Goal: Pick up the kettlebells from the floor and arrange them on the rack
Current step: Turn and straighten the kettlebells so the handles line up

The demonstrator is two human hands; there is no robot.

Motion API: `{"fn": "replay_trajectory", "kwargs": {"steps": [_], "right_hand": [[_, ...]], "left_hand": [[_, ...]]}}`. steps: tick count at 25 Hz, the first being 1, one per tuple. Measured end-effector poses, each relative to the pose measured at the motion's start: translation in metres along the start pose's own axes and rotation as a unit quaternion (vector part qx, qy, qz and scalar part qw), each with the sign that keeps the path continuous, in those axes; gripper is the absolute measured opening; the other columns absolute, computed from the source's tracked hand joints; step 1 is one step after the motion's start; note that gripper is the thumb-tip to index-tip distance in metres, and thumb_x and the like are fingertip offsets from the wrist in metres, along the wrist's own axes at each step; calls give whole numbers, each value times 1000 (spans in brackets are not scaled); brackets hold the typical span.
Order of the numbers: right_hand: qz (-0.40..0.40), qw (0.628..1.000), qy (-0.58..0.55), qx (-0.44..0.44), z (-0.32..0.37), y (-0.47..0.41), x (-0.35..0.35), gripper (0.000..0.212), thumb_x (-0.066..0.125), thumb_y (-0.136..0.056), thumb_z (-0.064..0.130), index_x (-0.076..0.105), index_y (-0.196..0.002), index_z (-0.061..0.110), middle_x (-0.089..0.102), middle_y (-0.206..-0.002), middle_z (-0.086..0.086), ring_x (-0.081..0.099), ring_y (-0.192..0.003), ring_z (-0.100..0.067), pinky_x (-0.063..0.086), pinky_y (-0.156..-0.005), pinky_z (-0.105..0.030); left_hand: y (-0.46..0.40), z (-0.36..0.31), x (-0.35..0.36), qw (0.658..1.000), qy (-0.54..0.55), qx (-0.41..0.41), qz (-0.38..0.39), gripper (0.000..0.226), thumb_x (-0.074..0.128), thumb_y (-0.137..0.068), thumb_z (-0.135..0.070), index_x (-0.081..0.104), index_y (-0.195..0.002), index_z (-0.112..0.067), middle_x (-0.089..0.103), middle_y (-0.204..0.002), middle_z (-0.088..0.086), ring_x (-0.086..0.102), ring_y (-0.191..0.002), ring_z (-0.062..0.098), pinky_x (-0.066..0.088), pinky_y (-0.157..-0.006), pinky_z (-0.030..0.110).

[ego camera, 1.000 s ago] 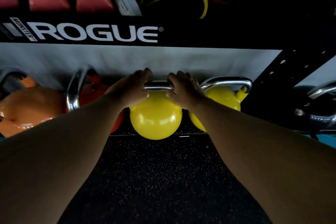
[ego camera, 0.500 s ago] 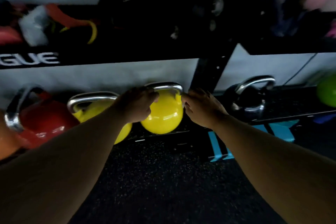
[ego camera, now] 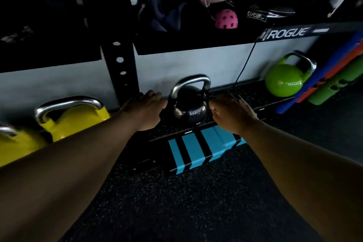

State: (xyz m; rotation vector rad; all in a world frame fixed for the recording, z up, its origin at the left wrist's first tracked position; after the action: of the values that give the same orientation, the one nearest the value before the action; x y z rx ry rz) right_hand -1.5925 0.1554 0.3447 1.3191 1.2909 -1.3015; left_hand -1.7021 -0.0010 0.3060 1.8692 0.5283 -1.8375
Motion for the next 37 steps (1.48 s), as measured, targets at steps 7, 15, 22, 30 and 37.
{"fn": "replay_trajectory", "kwargs": {"steps": [7, 15, 22, 30, 37], "right_hand": [[23, 1000, -7, -3, -54, -86, 44, 34, 42, -96, 31, 51, -125, 15, 58, -121, -13, 55, -109, -33, 46, -90, -43], [68, 990, -114, 44, -81, -159, 101, 49, 28, -99, 51, 35, -137, 21, 46, -132, -14, 51, -117, -33, 45, -95, -49], [75, 968, -240, 25, -90, -168, 118, 31, 40, -97, 51, 32, -122, 33, 49, -120, -15, 54, -108, -37, 50, -87, -49], [82, 823, -538, 165, -97, -159, 134, 43, 44, -94, 56, 52, -108, 16, 66, -97, -11, 62, -82, -25, 46, -59, -28], [91, 768, -617, 144, -86, -139, 138, 34, 36, -102, 39, 54, -128, 27, 67, -87, -6, 62, -73, -17, 47, -59, -25]], "left_hand": [[-108, 4, -1, 990, 53, -76, -103, 45, 45, -95, -37, 39, -134, -15, 46, -132, 10, 45, -119, 32, 42, -92, 47], [-164, 10, 47, 956, 220, -154, -119, 45, 27, -102, -47, 38, -137, -22, 52, -125, 14, 52, -111, 32, 40, -76, 40], [-162, 0, 86, 792, 489, -321, -173, 47, 25, -99, -54, 19, -145, -49, 10, -162, 11, 0, -150, 38, 13, -117, 63], [-173, -3, 99, 662, 624, -378, -170, 68, 29, -100, -55, -8, -154, -37, -7, -166, 9, 8, -150, 36, 21, -113, 53], [-184, 6, 94, 684, 624, -343, -156, 60, 20, -104, -46, -9, -155, -32, 8, -165, 16, 24, -146, 38, 29, -105, 37]]}}
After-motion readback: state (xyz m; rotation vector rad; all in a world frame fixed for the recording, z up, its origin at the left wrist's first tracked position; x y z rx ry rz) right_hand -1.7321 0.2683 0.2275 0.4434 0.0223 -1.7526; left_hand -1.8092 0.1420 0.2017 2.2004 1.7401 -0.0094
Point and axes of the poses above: each hand's wrist, its own y-axis away from the middle knuckle, its own x-axis out of the palm, z = x × y, the point moved 9 cm from there along -y, towards the middle knuckle
